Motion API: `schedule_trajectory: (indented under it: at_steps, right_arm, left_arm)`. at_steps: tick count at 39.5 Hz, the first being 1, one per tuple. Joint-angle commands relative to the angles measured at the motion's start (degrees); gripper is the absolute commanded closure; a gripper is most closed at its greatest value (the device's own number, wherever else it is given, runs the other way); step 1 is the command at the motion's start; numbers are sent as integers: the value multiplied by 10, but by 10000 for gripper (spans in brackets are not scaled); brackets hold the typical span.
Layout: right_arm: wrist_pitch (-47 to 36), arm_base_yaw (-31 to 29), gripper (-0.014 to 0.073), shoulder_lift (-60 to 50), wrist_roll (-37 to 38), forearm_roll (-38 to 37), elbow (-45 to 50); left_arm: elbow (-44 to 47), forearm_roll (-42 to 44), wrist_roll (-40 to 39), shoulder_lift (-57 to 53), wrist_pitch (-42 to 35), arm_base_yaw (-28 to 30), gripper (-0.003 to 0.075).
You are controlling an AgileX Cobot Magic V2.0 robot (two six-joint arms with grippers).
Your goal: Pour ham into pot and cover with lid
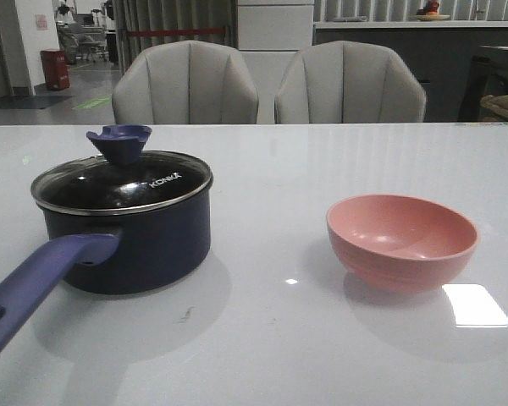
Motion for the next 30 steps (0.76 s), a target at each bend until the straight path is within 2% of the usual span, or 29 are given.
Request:
schedule_trajectory:
  at_steps: [1, 3, 30]
  right_arm:
    - [-69, -5, 428, -18, 5, -12, 18]
    - [-50, -5, 428, -28, 5, -10, 17]
    - [-54, -5, 428, -27, 5, -10, 17]
  left_arm:
    - [12, 0, 0, -11, -49, 1, 568]
    - [12, 0, 0, -11, -49, 1, 568]
    - [12, 0, 0, -11, -49, 1, 568]
